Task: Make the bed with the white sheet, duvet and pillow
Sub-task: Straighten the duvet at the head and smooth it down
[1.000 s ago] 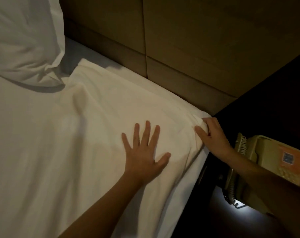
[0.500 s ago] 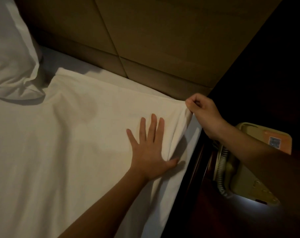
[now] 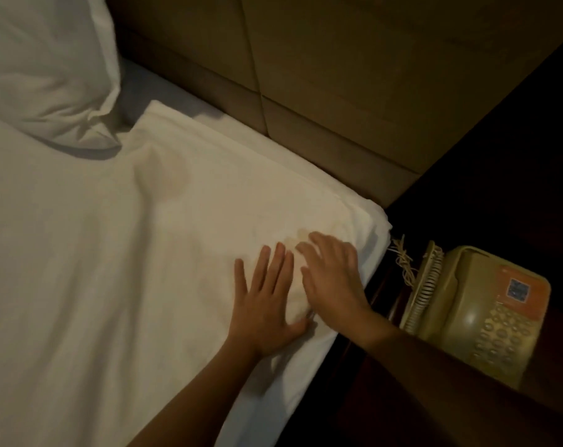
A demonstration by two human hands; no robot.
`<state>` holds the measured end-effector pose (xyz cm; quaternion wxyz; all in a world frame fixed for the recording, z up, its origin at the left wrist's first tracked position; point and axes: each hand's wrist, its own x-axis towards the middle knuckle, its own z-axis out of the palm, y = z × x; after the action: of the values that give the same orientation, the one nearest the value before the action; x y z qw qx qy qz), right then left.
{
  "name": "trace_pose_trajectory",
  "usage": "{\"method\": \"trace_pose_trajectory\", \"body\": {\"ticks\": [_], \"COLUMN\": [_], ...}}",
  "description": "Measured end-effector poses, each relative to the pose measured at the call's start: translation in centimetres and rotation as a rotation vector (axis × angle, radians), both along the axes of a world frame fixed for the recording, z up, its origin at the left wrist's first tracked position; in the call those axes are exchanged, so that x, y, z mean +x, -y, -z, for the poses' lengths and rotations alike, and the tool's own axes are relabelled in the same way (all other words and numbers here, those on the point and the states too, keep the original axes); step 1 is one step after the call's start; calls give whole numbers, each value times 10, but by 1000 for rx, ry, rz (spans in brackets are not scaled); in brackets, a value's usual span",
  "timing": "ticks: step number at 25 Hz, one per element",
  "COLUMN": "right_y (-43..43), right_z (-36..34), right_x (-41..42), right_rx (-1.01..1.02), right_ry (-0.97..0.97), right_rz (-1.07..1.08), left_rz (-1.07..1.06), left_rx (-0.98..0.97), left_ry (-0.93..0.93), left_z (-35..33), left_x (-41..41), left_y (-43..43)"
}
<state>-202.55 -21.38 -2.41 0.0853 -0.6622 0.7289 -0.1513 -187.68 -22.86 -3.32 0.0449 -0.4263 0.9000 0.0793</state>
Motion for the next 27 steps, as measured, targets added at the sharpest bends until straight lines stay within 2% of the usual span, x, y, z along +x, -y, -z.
{"method": "trace_pose_trajectory", "body": {"ticks": [5, 11, 13, 17, 23, 27], "right_y": [-35, -51, -57, -68, -99, -145], "right_z": [17, 14, 13, 11, 4, 0], "right_x": [45, 73, 92, 133, 204, 253], "right_rx": [89, 234, 231, 218, 212, 206], "right_ry": [-80, -145, -172, -201, -187, -279], "right_rz": [-378, -452, -547, -719, -872, -1058], "left_rz": [-265, -438, -468, -660, -815, -935], "left_rx": [27, 53, 12, -57, -91, -86], "left_ry": [76, 71, 62, 0, 39, 71], "left_z": [-3, -5, -2, -1, -5, -12], "left_x": [104, 165, 168, 194, 267, 301], "left_y": [-66, -132, -131, -146, -227, -298]}}
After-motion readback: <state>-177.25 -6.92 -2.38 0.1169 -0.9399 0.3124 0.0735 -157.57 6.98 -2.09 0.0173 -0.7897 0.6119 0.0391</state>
